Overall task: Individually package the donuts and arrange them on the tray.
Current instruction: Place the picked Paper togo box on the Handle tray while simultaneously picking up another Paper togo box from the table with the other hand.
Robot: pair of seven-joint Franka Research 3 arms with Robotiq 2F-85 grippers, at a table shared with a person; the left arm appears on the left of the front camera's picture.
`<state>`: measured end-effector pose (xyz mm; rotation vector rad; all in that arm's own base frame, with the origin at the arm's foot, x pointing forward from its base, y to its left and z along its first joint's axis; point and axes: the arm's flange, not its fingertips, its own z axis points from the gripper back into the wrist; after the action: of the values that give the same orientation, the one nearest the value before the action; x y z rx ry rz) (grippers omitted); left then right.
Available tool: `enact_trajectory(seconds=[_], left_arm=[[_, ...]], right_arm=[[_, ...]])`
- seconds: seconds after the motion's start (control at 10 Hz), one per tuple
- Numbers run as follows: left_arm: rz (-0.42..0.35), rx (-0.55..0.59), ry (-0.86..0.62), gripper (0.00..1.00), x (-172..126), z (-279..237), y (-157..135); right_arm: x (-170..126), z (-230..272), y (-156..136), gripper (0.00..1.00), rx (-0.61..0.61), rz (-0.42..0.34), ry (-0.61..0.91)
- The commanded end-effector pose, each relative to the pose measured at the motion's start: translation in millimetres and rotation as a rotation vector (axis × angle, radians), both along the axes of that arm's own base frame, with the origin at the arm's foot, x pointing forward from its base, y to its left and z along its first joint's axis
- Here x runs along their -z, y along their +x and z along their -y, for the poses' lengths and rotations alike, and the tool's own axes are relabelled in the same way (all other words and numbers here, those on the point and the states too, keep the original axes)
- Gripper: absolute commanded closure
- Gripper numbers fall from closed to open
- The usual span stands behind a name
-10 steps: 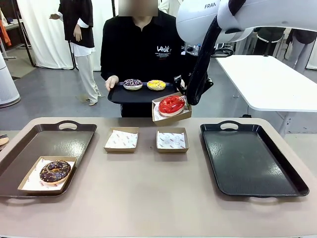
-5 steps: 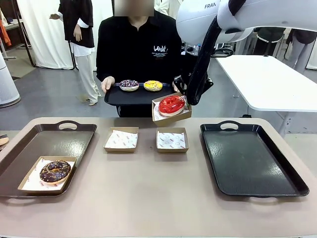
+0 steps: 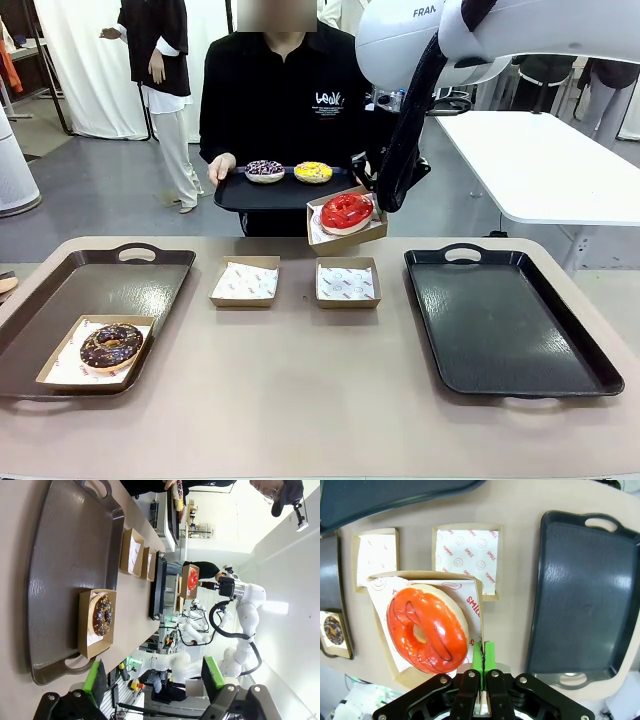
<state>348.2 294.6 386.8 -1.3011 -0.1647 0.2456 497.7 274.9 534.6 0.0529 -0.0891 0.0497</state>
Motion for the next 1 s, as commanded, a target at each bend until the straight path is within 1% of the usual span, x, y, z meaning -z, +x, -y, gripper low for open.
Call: enact_trajectory(seconds=[0.0, 0.1, 0.2, 0.4, 0.5, 0.6, 0.7, 0.9], left_arm=[[-0.027, 0.032, 0.050, 0.00, -22, 12, 9], [-0.007, 0.048, 0.115, 0.00, -42, 24, 15], [0.012, 0.062, 0.201, 0.00, -73, 38, 22], [0.044, 0.104, 0.306, 0.00, -130, 72, 33], [0.059, 0.126, 0.354, 0.00, -153, 94, 43], [0.067, 0.121, 0.401, 0.00, -173, 118, 54], [0.076, 0.119, 0.456, 0.00, -185, 142, 64], [0.106, 0.144, 0.620, 0.00, -193, 208, 82]], right_arm=[[-8, 26, -14, 0.99, -0.132, 0.034, -0.071], [-19, 51, -20, 0.99, -0.124, 0.024, -0.073], [-35, 84, -32, 0.99, -0.133, 0.032, -0.062], [-58, 145, -48, 0.99, -0.060, 0.025, -0.079], [-60, 171, -54, 0.99, -0.026, 0.010, -0.056], [-56, 192, -65, 0.99, 0.037, -0.015, -0.067], [-51, 206, -80, 0.99, 0.080, -0.036, -0.105], [-31, 233, -98, 0.99, 0.136, -0.081, -0.100]])
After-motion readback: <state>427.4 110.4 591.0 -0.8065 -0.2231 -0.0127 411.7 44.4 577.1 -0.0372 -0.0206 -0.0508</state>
